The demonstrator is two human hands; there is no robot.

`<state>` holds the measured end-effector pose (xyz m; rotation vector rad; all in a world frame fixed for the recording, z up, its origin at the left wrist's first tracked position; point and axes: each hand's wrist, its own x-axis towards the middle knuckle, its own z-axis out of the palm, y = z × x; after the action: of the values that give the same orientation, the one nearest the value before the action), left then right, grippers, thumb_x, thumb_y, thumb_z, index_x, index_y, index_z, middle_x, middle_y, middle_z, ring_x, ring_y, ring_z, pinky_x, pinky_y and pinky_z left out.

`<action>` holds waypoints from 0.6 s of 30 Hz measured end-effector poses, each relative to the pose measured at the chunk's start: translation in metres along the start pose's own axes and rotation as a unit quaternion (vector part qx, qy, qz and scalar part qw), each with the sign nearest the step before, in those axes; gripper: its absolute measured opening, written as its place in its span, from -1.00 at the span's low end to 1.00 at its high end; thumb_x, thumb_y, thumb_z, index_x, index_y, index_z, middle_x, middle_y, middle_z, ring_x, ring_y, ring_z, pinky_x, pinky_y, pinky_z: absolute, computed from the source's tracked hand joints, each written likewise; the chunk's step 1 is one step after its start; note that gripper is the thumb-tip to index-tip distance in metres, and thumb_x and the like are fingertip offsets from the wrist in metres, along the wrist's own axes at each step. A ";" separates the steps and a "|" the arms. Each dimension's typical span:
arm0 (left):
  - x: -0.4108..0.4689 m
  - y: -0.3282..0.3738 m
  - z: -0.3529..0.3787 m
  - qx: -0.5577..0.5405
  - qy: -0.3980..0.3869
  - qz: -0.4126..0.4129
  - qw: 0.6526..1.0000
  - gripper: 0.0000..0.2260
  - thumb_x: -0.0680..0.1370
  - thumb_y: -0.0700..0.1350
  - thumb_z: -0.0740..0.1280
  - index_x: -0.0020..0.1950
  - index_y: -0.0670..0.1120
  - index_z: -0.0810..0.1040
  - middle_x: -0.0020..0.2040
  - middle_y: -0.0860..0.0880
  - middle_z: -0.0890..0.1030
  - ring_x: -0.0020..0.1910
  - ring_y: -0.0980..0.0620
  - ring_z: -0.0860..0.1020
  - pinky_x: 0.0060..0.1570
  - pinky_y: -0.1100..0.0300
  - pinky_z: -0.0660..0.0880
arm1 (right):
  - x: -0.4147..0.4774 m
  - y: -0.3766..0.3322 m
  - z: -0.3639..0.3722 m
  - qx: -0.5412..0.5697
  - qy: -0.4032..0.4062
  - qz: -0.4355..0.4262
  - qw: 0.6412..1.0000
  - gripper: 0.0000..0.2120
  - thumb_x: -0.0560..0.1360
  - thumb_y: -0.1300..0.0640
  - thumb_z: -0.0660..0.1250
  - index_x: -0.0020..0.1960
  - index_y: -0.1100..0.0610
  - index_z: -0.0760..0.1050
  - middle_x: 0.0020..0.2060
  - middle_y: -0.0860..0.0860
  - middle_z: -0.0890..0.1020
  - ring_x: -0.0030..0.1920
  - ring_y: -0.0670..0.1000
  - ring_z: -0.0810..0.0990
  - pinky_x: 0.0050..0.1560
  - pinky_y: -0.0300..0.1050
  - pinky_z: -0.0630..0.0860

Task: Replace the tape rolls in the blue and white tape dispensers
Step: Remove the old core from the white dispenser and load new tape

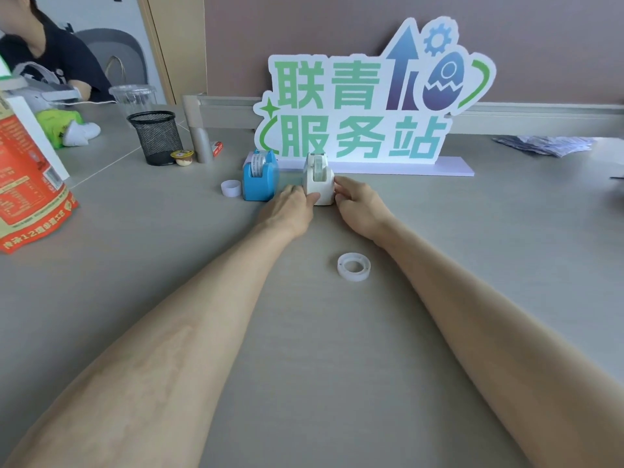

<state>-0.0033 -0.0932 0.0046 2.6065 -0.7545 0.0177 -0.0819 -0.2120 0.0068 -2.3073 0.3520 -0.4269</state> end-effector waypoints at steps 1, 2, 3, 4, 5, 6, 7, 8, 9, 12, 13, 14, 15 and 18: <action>-0.002 -0.001 -0.001 0.003 0.003 0.003 1.000 -0.57 0.66 0.08 0.01 0.28 -0.20 0.43 0.33 -0.16 0.44 0.27 -0.19 0.45 0.06 0.01 0.38 | -0.004 0.000 0.000 0.017 0.002 -0.003 1.000 -0.64 0.51 0.29 0.06 0.21 0.14 0.50 0.10 0.11 0.65 0.15 0.14 0.55 0.21 -0.01 0.44; -0.006 -0.002 -0.002 0.007 0.003 0.005 1.000 -0.60 0.66 0.05 0.02 0.26 -0.20 0.44 0.32 -0.16 0.45 0.26 -0.18 0.46 0.06 0.02 0.39 | -0.010 -0.001 -0.001 0.028 0.006 -0.002 1.000 -0.61 0.54 0.26 0.07 0.29 0.10 0.48 0.17 0.07 0.63 0.20 0.09 0.55 0.27 -0.03 0.43; -0.009 -0.003 -0.003 0.008 -0.001 0.005 1.000 -0.63 0.66 0.03 0.02 0.24 -0.19 0.45 0.31 -0.15 0.46 0.25 -0.17 0.46 0.07 0.02 0.40 | -0.017 -0.002 -0.003 0.032 0.010 0.000 0.999 -0.61 0.57 0.23 0.08 0.34 0.09 0.46 0.23 0.05 0.61 0.24 0.06 0.54 0.31 -0.06 0.42; -0.012 -0.005 -0.004 0.007 -0.007 0.006 1.000 -0.65 0.66 0.00 0.03 0.22 -0.17 0.46 0.31 -0.14 0.47 0.25 -0.16 0.45 0.09 0.02 0.41 | -0.025 -0.003 -0.004 0.030 0.013 0.000 0.999 -0.63 0.59 0.20 0.09 0.35 0.09 0.46 0.25 0.05 0.59 0.27 0.05 0.53 0.33 -0.07 0.40; -0.016 -0.007 -0.004 0.005 -0.011 0.010 1.000 -0.67 0.66 -0.01 0.02 0.22 -0.16 0.45 0.31 -0.12 0.47 0.26 -0.14 0.44 0.13 0.01 0.42 | -0.034 -0.004 -0.006 0.027 0.014 -0.007 1.000 -0.66 0.61 0.16 0.10 0.33 0.10 0.47 0.25 0.04 0.60 0.27 0.06 0.53 0.34 -0.05 0.40; -0.021 -0.008 -0.004 0.003 -0.014 0.018 1.000 -0.67 0.65 -0.02 0.00 0.23 -0.15 0.45 0.32 -0.11 0.46 0.28 -0.12 0.43 0.18 0.01 0.42 | -0.044 -0.006 -0.009 0.022 0.012 -0.017 1.000 -0.69 0.62 0.12 0.10 0.29 0.09 0.50 0.22 0.04 0.61 0.25 0.07 0.54 0.32 -0.03 0.41; -0.025 -0.010 -0.003 0.003 -0.016 0.029 0.999 -0.66 0.65 -0.03 -0.02 0.24 -0.14 0.44 0.35 -0.10 0.44 0.32 -0.09 0.40 0.23 0.01 0.39 | -0.058 -0.008 -0.012 0.014 0.004 -0.029 0.999 -0.71 0.63 0.07 0.10 0.24 0.07 0.52 0.17 0.04 0.64 0.22 0.06 0.56 0.29 -0.04 0.43; -0.030 -0.012 -0.003 0.006 -0.018 0.043 0.999 -0.65 0.65 -0.03 -0.03 0.28 -0.14 0.42 0.39 -0.09 0.41 0.37 -0.07 0.36 0.29 0.03 0.34 | -0.071 -0.010 -0.016 0.003 -0.013 -0.038 0.999 -0.71 0.63 0.03 0.12 0.21 0.06 0.54 0.12 0.02 0.65 0.17 0.03 0.57 0.25 -0.11 0.45; -0.035 -0.015 -0.002 0.012 -0.021 0.058 0.998 -0.63 0.65 -0.03 -0.03 0.34 -0.14 0.39 0.44 -0.08 0.37 0.43 -0.05 0.30 0.35 0.05 0.28 | -0.086 -0.011 -0.020 -0.009 -0.037 -0.049 0.998 -0.72 0.63 -0.01 0.14 0.22 0.04 0.53 0.10 -0.02 0.65 0.13 -0.04 0.57 0.19 -0.25 0.44; -0.046 -0.021 -0.003 0.024 -0.030 0.089 0.995 -0.58 0.66 -0.06 -0.01 0.50 -0.13 0.25 0.56 -0.04 0.22 0.53 0.02 0.16 0.45 0.12 0.11 | -0.117 -0.013 -0.030 -0.068 -0.083 -0.087 0.990 -0.64 0.54 -0.06 0.29 0.29 0.03 0.48 0.08 -0.08 0.63 0.07 -0.15 0.55 0.06 -0.45 0.37; -0.048 -0.022 -0.003 0.024 -0.027 0.095 0.995 -0.58 0.66 -0.07 -0.01 0.51 -0.13 0.22 0.57 -0.02 0.20 0.54 0.03 0.13 0.47 0.13 0.08 | -0.121 -0.012 -0.030 -0.089 -0.076 -0.112 0.987 -0.61 0.51 -0.06 0.34 0.30 0.04 0.47 0.07 -0.08 0.62 0.06 -0.13 0.56 0.05 -0.42 0.39; -0.048 -0.022 -0.004 0.023 -0.021 0.099 0.995 -0.58 0.66 -0.07 0.00 0.52 -0.13 0.22 0.57 -0.02 0.20 0.54 0.03 0.13 0.47 0.14 0.08 | -0.122 -0.010 -0.029 -0.111 -0.062 -0.137 0.982 -0.59 0.49 -0.04 0.38 0.30 0.04 0.47 0.06 -0.08 0.61 0.05 -0.10 0.56 0.04 -0.41 0.41; -0.048 -0.021 -0.003 0.022 -0.015 0.099 0.995 -0.58 0.66 -0.07 0.01 0.51 -0.13 0.24 0.56 -0.02 0.21 0.53 0.03 0.14 0.47 0.14 0.09 | -0.119 -0.008 -0.027 -0.136 -0.049 -0.156 0.977 -0.59 0.48 -0.03 0.39 0.29 0.05 0.47 0.04 -0.07 0.60 0.04 -0.07 0.56 0.03 -0.40 0.39; -0.047 -0.020 -0.003 0.031 -0.014 0.097 0.995 -0.56 0.65 0.00 0.04 0.50 -0.12 0.25 0.55 -0.01 0.24 0.52 0.03 0.17 0.45 0.12 0.13 | -0.102 0.002 -0.023 -0.162 -0.002 -0.149 0.975 -0.61 0.49 0.02 0.38 0.28 0.11 0.49 0.02 0.01 0.61 0.02 0.01 0.53 0.00 -0.37 0.29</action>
<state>-0.0328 -0.0530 -0.0070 2.5856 -1.0292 0.0610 -0.1837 -0.1900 0.0005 -2.6934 0.0727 -0.5459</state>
